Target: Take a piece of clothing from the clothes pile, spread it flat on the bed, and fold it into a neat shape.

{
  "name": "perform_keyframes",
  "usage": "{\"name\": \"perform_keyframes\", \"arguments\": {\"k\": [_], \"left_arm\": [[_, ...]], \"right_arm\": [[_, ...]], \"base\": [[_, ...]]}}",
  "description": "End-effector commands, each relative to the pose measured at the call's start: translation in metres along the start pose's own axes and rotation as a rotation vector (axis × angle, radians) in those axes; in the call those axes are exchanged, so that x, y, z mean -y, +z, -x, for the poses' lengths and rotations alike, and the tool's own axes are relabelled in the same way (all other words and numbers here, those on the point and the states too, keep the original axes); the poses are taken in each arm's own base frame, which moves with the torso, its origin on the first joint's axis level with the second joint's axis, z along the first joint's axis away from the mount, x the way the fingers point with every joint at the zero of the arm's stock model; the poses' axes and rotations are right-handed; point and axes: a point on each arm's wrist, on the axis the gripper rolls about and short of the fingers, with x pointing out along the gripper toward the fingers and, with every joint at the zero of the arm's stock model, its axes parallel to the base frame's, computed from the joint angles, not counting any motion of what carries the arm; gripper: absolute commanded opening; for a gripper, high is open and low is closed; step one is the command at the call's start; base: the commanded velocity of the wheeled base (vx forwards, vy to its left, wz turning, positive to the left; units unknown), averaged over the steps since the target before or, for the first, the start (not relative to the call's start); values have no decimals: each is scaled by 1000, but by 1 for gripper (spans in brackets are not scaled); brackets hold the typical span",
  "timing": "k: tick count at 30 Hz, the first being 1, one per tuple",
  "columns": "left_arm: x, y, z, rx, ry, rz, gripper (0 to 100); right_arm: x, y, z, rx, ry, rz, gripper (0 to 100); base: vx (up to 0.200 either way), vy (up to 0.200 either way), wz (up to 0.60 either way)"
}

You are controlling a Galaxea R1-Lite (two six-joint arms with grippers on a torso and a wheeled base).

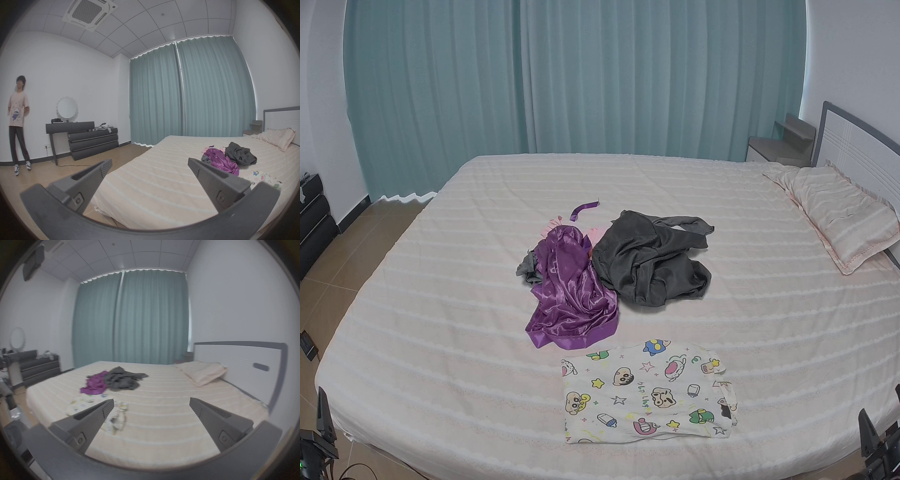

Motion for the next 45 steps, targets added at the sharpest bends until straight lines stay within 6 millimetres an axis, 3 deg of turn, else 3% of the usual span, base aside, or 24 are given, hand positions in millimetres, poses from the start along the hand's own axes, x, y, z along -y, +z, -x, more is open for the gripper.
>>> {"name": "perform_keyframes", "arguments": {"k": [1, 5, 7, 9, 19, 26, 29, 35, 45], "left_arm": [[2, -14, 1, 2, -83, 9, 100], [7, -15, 2, -1, -277, 9, 100], [10, -17, 3, -17, -417, 6, 100], [10, -21, 3, -56, -445, -4, 100], [10, -21, 3, -61, -442, -2, 100], [10, -21, 3, -60, -443, 1, 100], [10, -21, 3, -61, -443, -1, 100], [10, -21, 3, -61, -443, -1, 100], [10, -21, 3, -61, -443, -2, 100]], "right_arm": [[-6, -3, -1, 59, 235, -39, 100], [-5, -3, -1, 78, 227, -4, 100], [-4, -1, -1, 84, 159, 40, 100], [-2, -2, -1, 84, 82, 123, 100], [0, -2, -1, 60, -18, 114, 100], [-3, -3, -1, 64, 126, -91, 100], [1, -4, -2, 65, -71, -80, 100], [-2, -9, -9, -6, 88, -41, 100], [-2, -10, -6, 75, 53, -61, 100]], "base": [[0, 0, 0], [0, 0, 0], [0, 0, 0], [0, 0, 0], [0, 0, 0], [0, 0, 0], [0, 0, 0], [0, 0, 0], [0, 0, 0]]}}
